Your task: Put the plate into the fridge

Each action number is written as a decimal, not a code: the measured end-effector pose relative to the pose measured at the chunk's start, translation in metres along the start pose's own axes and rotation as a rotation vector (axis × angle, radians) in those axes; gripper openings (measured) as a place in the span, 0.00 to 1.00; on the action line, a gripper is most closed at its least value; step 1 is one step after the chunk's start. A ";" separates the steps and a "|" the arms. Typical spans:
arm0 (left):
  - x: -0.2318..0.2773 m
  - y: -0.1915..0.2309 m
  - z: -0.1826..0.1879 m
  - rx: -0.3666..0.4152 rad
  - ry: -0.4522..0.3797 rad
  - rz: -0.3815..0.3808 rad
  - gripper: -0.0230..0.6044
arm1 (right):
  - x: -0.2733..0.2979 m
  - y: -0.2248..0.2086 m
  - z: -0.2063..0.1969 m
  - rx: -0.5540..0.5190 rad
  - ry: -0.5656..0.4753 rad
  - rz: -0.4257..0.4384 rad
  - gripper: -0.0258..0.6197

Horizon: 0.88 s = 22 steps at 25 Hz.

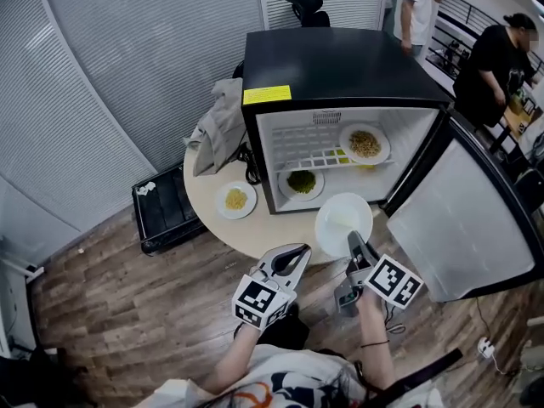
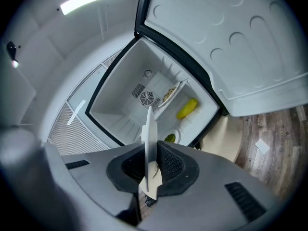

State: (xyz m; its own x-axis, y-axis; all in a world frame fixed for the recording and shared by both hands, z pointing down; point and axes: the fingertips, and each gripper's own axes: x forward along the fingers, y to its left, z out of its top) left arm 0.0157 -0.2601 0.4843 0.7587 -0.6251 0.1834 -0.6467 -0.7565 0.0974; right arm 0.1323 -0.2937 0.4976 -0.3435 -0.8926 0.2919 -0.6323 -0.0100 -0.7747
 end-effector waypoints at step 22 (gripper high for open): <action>0.039 0.063 0.010 -0.012 -0.020 -0.069 0.05 | 0.153 0.049 0.067 0.063 0.019 0.085 0.09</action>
State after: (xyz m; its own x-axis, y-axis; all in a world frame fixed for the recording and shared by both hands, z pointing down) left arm 0.0050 -0.3342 0.4876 0.8031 -0.5749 0.1565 -0.5933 -0.7959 0.1207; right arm 0.0951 -0.4608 0.4667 -0.4077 -0.8828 0.2333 -0.5552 0.0368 -0.8309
